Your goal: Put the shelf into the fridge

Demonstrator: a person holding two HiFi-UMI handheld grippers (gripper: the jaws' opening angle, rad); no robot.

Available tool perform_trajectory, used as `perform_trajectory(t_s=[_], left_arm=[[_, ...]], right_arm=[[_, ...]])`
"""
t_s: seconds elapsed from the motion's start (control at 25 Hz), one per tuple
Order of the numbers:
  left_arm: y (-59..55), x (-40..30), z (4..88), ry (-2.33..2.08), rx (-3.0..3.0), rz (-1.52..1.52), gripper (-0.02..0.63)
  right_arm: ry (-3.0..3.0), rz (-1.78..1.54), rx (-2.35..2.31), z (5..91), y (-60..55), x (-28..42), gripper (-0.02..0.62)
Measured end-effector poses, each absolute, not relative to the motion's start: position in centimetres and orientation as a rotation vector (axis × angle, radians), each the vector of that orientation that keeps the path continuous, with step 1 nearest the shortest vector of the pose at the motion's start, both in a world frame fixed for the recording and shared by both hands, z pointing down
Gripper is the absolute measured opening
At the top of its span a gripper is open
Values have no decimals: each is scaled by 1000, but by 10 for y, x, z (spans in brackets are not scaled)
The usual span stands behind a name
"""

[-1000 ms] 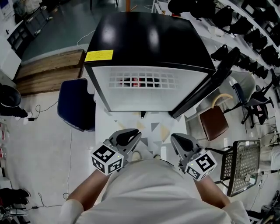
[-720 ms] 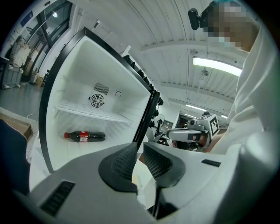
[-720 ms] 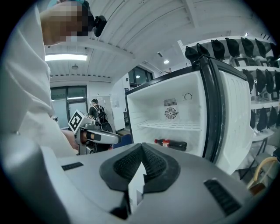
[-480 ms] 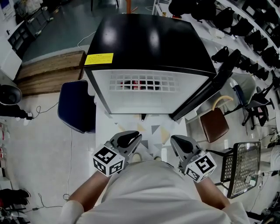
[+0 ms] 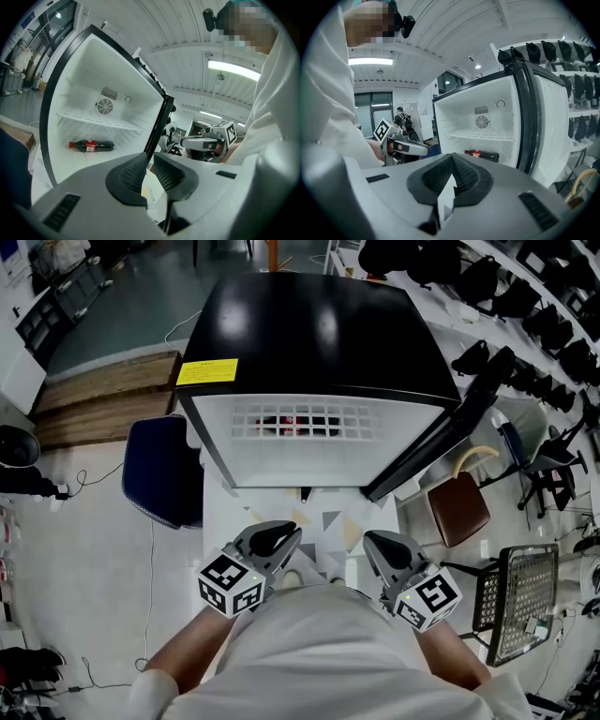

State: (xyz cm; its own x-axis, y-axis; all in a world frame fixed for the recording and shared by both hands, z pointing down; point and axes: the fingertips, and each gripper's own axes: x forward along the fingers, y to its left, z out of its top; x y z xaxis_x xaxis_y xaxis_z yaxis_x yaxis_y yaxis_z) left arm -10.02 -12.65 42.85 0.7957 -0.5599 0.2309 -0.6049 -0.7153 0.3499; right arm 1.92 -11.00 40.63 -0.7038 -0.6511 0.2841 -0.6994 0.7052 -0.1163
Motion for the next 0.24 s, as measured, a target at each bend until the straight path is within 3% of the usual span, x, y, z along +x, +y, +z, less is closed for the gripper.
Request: perform_trajectory(t_s=[0.24], left_arm=[[-127, -99, 430, -881, 2570, 150, 60]], right_arm=[[-2684, 316, 1086, 407, -109, 22, 8]])
